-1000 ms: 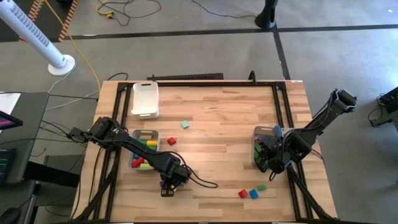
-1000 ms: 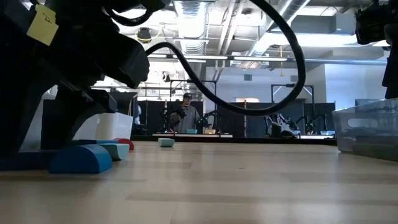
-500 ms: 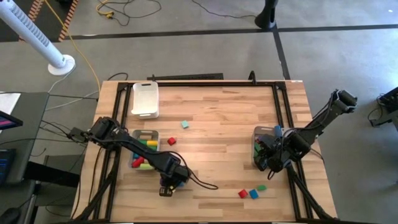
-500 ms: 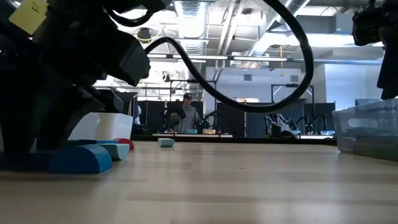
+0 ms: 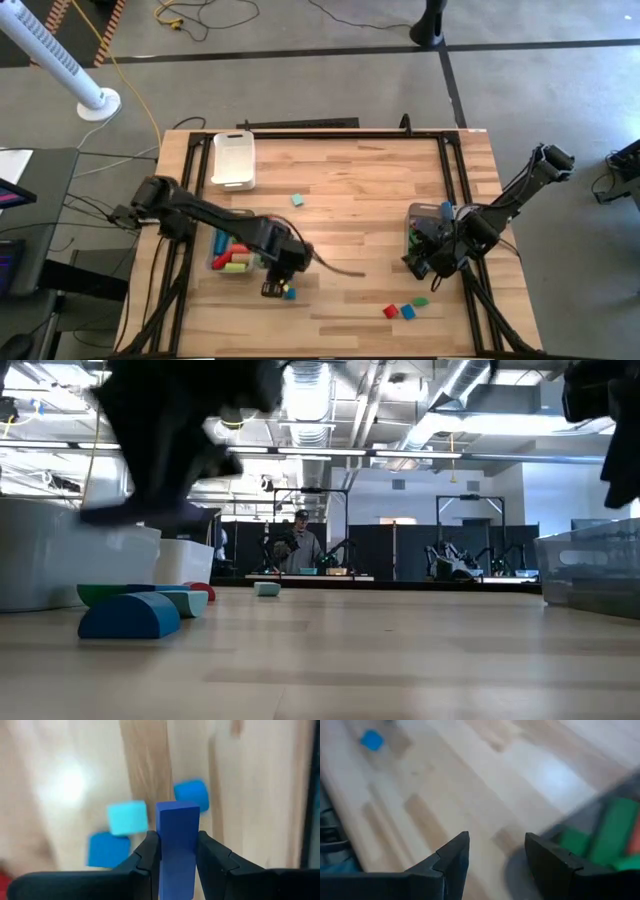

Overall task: Sort blocks by size
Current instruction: Put the purple rectangular block into the black bin

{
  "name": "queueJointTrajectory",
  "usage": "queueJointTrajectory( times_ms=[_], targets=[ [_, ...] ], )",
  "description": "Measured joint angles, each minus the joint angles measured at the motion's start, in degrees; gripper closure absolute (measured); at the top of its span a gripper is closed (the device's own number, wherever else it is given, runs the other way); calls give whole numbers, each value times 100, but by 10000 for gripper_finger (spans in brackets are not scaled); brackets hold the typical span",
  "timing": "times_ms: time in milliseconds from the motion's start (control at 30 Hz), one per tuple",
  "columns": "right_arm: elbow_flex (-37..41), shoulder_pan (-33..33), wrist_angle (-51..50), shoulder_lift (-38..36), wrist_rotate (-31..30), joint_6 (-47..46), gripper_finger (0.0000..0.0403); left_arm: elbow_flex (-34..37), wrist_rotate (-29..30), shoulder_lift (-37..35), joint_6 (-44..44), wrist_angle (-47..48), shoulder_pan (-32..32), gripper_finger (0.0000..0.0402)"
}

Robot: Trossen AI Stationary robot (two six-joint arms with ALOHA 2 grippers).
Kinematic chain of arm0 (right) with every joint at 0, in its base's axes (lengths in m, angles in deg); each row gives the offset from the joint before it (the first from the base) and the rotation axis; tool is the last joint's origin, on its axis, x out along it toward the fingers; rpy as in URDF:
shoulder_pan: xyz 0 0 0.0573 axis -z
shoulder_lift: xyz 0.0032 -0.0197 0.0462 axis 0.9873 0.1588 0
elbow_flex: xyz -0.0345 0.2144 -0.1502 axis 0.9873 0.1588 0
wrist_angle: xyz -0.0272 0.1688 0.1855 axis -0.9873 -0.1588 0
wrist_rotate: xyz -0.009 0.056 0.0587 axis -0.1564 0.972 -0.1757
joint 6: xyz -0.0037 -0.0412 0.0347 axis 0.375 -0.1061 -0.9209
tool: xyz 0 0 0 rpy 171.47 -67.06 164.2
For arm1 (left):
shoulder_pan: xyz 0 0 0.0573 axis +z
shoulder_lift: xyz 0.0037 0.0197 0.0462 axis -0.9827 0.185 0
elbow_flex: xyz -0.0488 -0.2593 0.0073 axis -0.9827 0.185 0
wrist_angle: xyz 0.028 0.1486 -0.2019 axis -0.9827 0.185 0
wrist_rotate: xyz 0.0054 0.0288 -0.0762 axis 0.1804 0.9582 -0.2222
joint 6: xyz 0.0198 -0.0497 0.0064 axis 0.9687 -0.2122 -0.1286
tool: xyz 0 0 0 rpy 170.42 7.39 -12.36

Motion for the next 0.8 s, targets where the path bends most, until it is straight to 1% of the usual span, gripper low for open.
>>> queueJointTrajectory(
  times_ms=[167,367,467,600,700,800],
  targets=[
    [1,21,1058,0,0,734,184,-253,364,-595,181,-191,427,316],
    [0,294,2313,0,-3,1601,184,-387,812,-1232,610,-807,919,316],
    [0,517,2842,16,-171,2046,184,-384,872,-1396,753,-1650,1130,316],
    [0,862,3734,119,-301,2847,184,-387,853,-1453,726,-3183,1314,316],
    [-57,1053,4408,269,-307,3655,184,-387,651,-1437,697,-4152,1380,316],
    [-330,1130,4696,490,-352,4727,183,-387,532,-1444,592,-4745,1434,316]
  ],
)
